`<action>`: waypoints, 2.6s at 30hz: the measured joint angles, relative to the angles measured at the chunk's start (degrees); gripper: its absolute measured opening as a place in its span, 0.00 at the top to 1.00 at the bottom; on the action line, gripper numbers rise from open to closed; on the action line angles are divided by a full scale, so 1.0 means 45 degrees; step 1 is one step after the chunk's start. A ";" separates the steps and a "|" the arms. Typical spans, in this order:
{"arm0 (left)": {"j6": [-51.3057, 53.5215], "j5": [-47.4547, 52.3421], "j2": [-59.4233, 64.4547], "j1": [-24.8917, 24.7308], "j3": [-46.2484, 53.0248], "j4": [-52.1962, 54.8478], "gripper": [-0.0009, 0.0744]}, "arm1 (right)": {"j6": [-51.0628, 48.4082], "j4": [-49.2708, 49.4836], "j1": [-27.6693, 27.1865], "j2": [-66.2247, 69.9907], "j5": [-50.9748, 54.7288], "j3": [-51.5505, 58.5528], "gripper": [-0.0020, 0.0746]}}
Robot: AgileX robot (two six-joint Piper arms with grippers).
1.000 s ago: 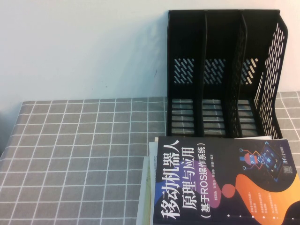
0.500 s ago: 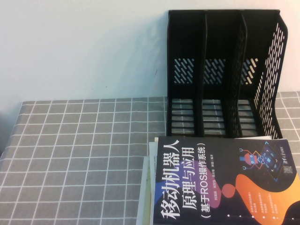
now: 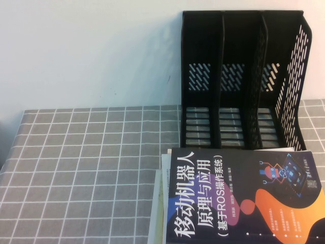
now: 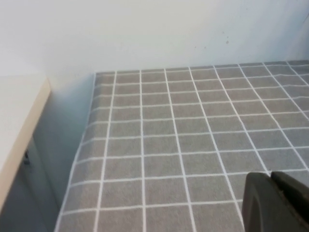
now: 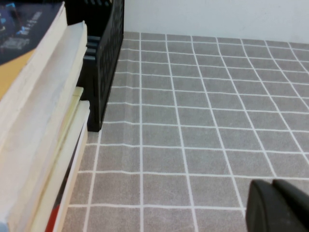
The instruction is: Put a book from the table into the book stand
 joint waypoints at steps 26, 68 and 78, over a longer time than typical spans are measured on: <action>-0.0167 0.0866 0.0000 0.0000 -0.0022 -0.0133 0.99 | 0.0000 -0.0050 0.0000 0.0000 0.0000 0.0000 0.98; -0.3346 -0.0259 0.2988 0.0000 -0.5902 -0.0888 0.99 | 0.2239 -0.1971 0.0000 0.3207 0.1453 -0.7900 0.98; -0.0993 0.3595 0.6561 0.0008 -0.6518 -0.5516 0.99 | -0.2891 0.4071 0.0000 0.8409 0.6766 -0.9534 0.98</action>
